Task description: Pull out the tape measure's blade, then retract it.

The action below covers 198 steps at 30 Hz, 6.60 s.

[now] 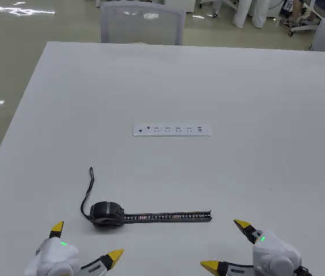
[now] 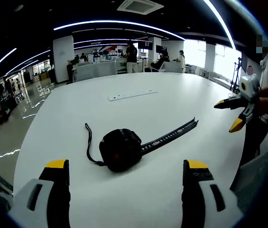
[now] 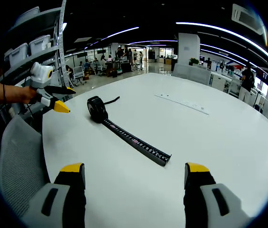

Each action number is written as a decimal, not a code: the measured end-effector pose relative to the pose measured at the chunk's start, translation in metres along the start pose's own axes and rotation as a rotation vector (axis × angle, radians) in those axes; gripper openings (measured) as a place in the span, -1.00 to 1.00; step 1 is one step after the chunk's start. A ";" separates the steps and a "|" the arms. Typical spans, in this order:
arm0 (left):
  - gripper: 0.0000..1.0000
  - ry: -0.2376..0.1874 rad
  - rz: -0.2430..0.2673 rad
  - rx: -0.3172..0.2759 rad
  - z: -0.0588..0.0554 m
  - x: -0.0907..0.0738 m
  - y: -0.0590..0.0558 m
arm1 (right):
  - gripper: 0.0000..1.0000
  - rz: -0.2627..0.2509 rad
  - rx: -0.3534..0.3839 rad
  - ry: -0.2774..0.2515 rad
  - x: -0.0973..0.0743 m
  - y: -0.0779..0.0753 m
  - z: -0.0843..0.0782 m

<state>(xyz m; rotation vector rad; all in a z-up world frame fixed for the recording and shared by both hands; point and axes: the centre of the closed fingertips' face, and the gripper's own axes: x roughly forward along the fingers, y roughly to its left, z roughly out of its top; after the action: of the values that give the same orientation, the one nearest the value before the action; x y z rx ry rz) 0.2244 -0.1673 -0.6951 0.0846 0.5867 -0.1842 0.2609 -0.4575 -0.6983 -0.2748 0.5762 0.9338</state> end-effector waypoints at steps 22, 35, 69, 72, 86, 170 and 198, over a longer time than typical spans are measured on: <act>0.97 -0.042 0.153 -0.066 0.005 0.016 0.006 | 0.27 0.160 -0.168 0.004 0.024 -0.025 0.000; 0.77 -0.055 0.214 -0.100 0.010 0.031 0.003 | 0.19 0.300 -0.259 0.050 0.039 -0.035 -0.015; 0.58 -0.060 0.303 -0.218 0.001 0.078 0.010 | -0.37 0.429 -0.383 0.104 0.069 -0.066 -0.031; 0.58 -0.062 0.310 -0.231 0.001 0.080 0.013 | -0.41 0.440 -0.387 0.106 0.074 -0.066 -0.030; 0.38 -0.071 0.313 -0.273 0.001 0.083 0.016 | -0.60 0.502 -0.395 0.128 0.089 -0.066 -0.039; 0.21 -0.010 0.346 -0.345 -0.012 0.091 0.018 | -0.78 0.551 -0.472 0.150 0.096 -0.054 -0.028; 0.21 -0.006 0.338 -0.348 -0.014 0.091 0.018 | -0.77 0.560 -0.459 0.123 0.113 -0.029 -0.015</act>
<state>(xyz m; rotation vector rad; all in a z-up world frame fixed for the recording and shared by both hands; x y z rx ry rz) 0.2951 -0.1612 -0.7570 -0.1541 0.5823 0.2468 0.3317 -0.4049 -0.7762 -0.6039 0.5558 1.6031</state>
